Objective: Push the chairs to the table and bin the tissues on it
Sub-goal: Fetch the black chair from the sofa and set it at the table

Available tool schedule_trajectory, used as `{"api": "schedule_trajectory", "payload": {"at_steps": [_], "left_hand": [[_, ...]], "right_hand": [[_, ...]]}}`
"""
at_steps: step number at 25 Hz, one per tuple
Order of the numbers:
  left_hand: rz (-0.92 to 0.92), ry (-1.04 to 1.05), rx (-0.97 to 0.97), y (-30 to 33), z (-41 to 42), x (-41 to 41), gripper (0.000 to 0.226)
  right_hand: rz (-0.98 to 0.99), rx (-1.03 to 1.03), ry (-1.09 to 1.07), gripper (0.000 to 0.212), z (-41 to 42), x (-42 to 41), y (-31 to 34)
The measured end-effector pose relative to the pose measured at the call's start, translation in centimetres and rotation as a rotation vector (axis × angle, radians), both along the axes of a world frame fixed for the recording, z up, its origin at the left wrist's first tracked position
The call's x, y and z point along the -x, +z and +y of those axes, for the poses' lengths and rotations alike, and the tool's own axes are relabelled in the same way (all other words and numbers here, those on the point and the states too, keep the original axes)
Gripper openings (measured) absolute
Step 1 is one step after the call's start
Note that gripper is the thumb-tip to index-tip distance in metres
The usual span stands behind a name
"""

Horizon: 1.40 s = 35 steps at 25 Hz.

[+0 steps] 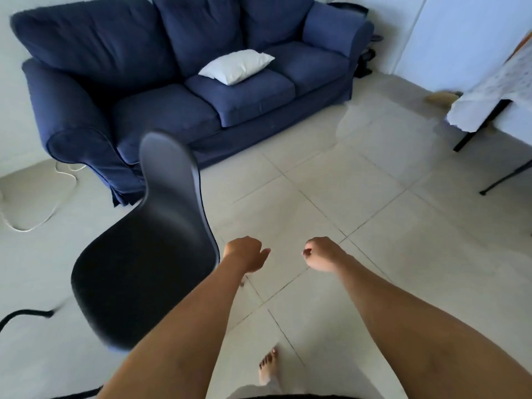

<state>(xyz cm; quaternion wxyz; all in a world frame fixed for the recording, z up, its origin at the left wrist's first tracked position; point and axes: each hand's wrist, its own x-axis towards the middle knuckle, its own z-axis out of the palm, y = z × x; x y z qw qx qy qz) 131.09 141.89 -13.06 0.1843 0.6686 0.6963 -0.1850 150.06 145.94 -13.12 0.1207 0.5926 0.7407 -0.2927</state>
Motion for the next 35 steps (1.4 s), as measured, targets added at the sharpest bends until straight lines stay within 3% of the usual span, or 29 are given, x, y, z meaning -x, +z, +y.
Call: {"api": "schedule_trajectory", "payload": {"at_steps": [7,13,18,29,35], "left_hand": [[0.022,0.339,0.003,0.1,7.2,0.0,0.052],[-0.003,0.67,0.035,-0.3,8.2,-1.5,0.054],[0.002,0.963,0.036,-0.9,7.5,0.1,0.053],[-0.003,1.403,0.0,0.0,8.0,4.3,0.052],[0.023,1.724,-0.118,0.9,12.0,5.1,0.043]], "right_hand": [[-0.004,-0.031,0.345,0.026,14.8,2.4,0.4],[0.016,-0.092,0.701,0.029,22.8,6.3,1.0],[0.052,-0.106,0.963,0.033,25.2,13.2,0.9],[0.089,-0.076,1.27,0.03,27.3,24.3,1.6],[0.095,-0.115,1.495,0.031,31.8,30.3,2.2]]}}
